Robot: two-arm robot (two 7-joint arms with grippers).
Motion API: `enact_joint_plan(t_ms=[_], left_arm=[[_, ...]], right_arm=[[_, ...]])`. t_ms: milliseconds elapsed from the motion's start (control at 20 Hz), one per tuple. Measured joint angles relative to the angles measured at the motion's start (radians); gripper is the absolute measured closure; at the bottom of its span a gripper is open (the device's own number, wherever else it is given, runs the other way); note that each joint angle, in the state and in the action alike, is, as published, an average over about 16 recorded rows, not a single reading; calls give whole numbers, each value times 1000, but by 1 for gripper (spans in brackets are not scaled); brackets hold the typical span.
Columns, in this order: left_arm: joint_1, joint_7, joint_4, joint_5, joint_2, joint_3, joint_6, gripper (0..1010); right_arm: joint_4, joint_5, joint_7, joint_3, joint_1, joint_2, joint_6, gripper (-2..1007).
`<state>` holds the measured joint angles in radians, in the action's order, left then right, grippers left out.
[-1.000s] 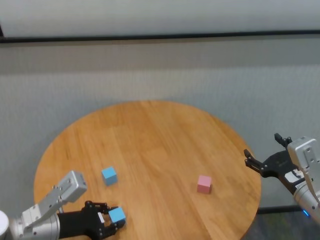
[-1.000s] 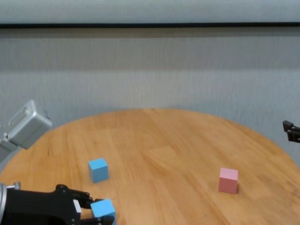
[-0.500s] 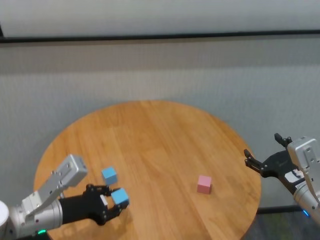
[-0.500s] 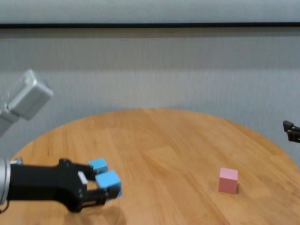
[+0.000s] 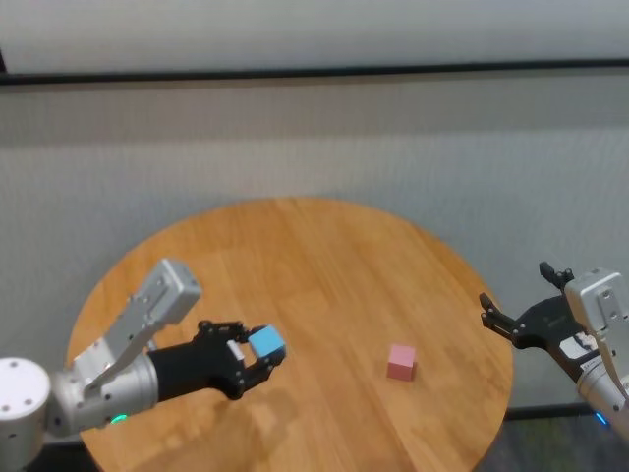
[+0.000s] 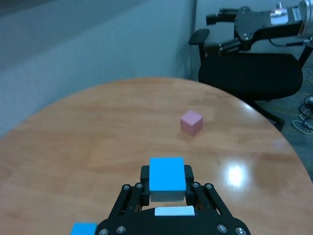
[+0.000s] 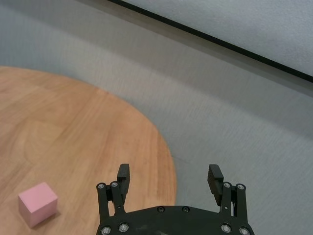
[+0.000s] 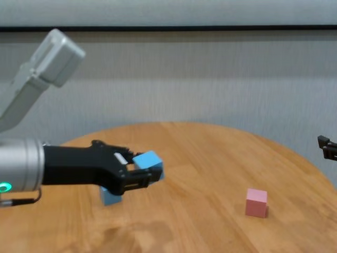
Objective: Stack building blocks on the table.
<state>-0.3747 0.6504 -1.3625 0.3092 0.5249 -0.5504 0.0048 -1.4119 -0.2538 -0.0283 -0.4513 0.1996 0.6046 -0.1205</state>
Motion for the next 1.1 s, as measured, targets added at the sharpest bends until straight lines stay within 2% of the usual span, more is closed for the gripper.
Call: enact_joint_plan(t_ms=[200,400,800,1100], left_arm=[[-24,-23,8,-17,-35,-13,19,617],[-54,-39,44,-45,-76,-31,25,617],[-111,-55,161,-101,-154,-61,12,617],[-154,-58,259,-123,-212,-67,0,617]], right_arm=[[0,0,0,0,0,0,0,1],[0,0,0,0,0,0,0,1],[0,0,0,0,0,0,0,1],[0,0,0,0,0,0,0,1]])
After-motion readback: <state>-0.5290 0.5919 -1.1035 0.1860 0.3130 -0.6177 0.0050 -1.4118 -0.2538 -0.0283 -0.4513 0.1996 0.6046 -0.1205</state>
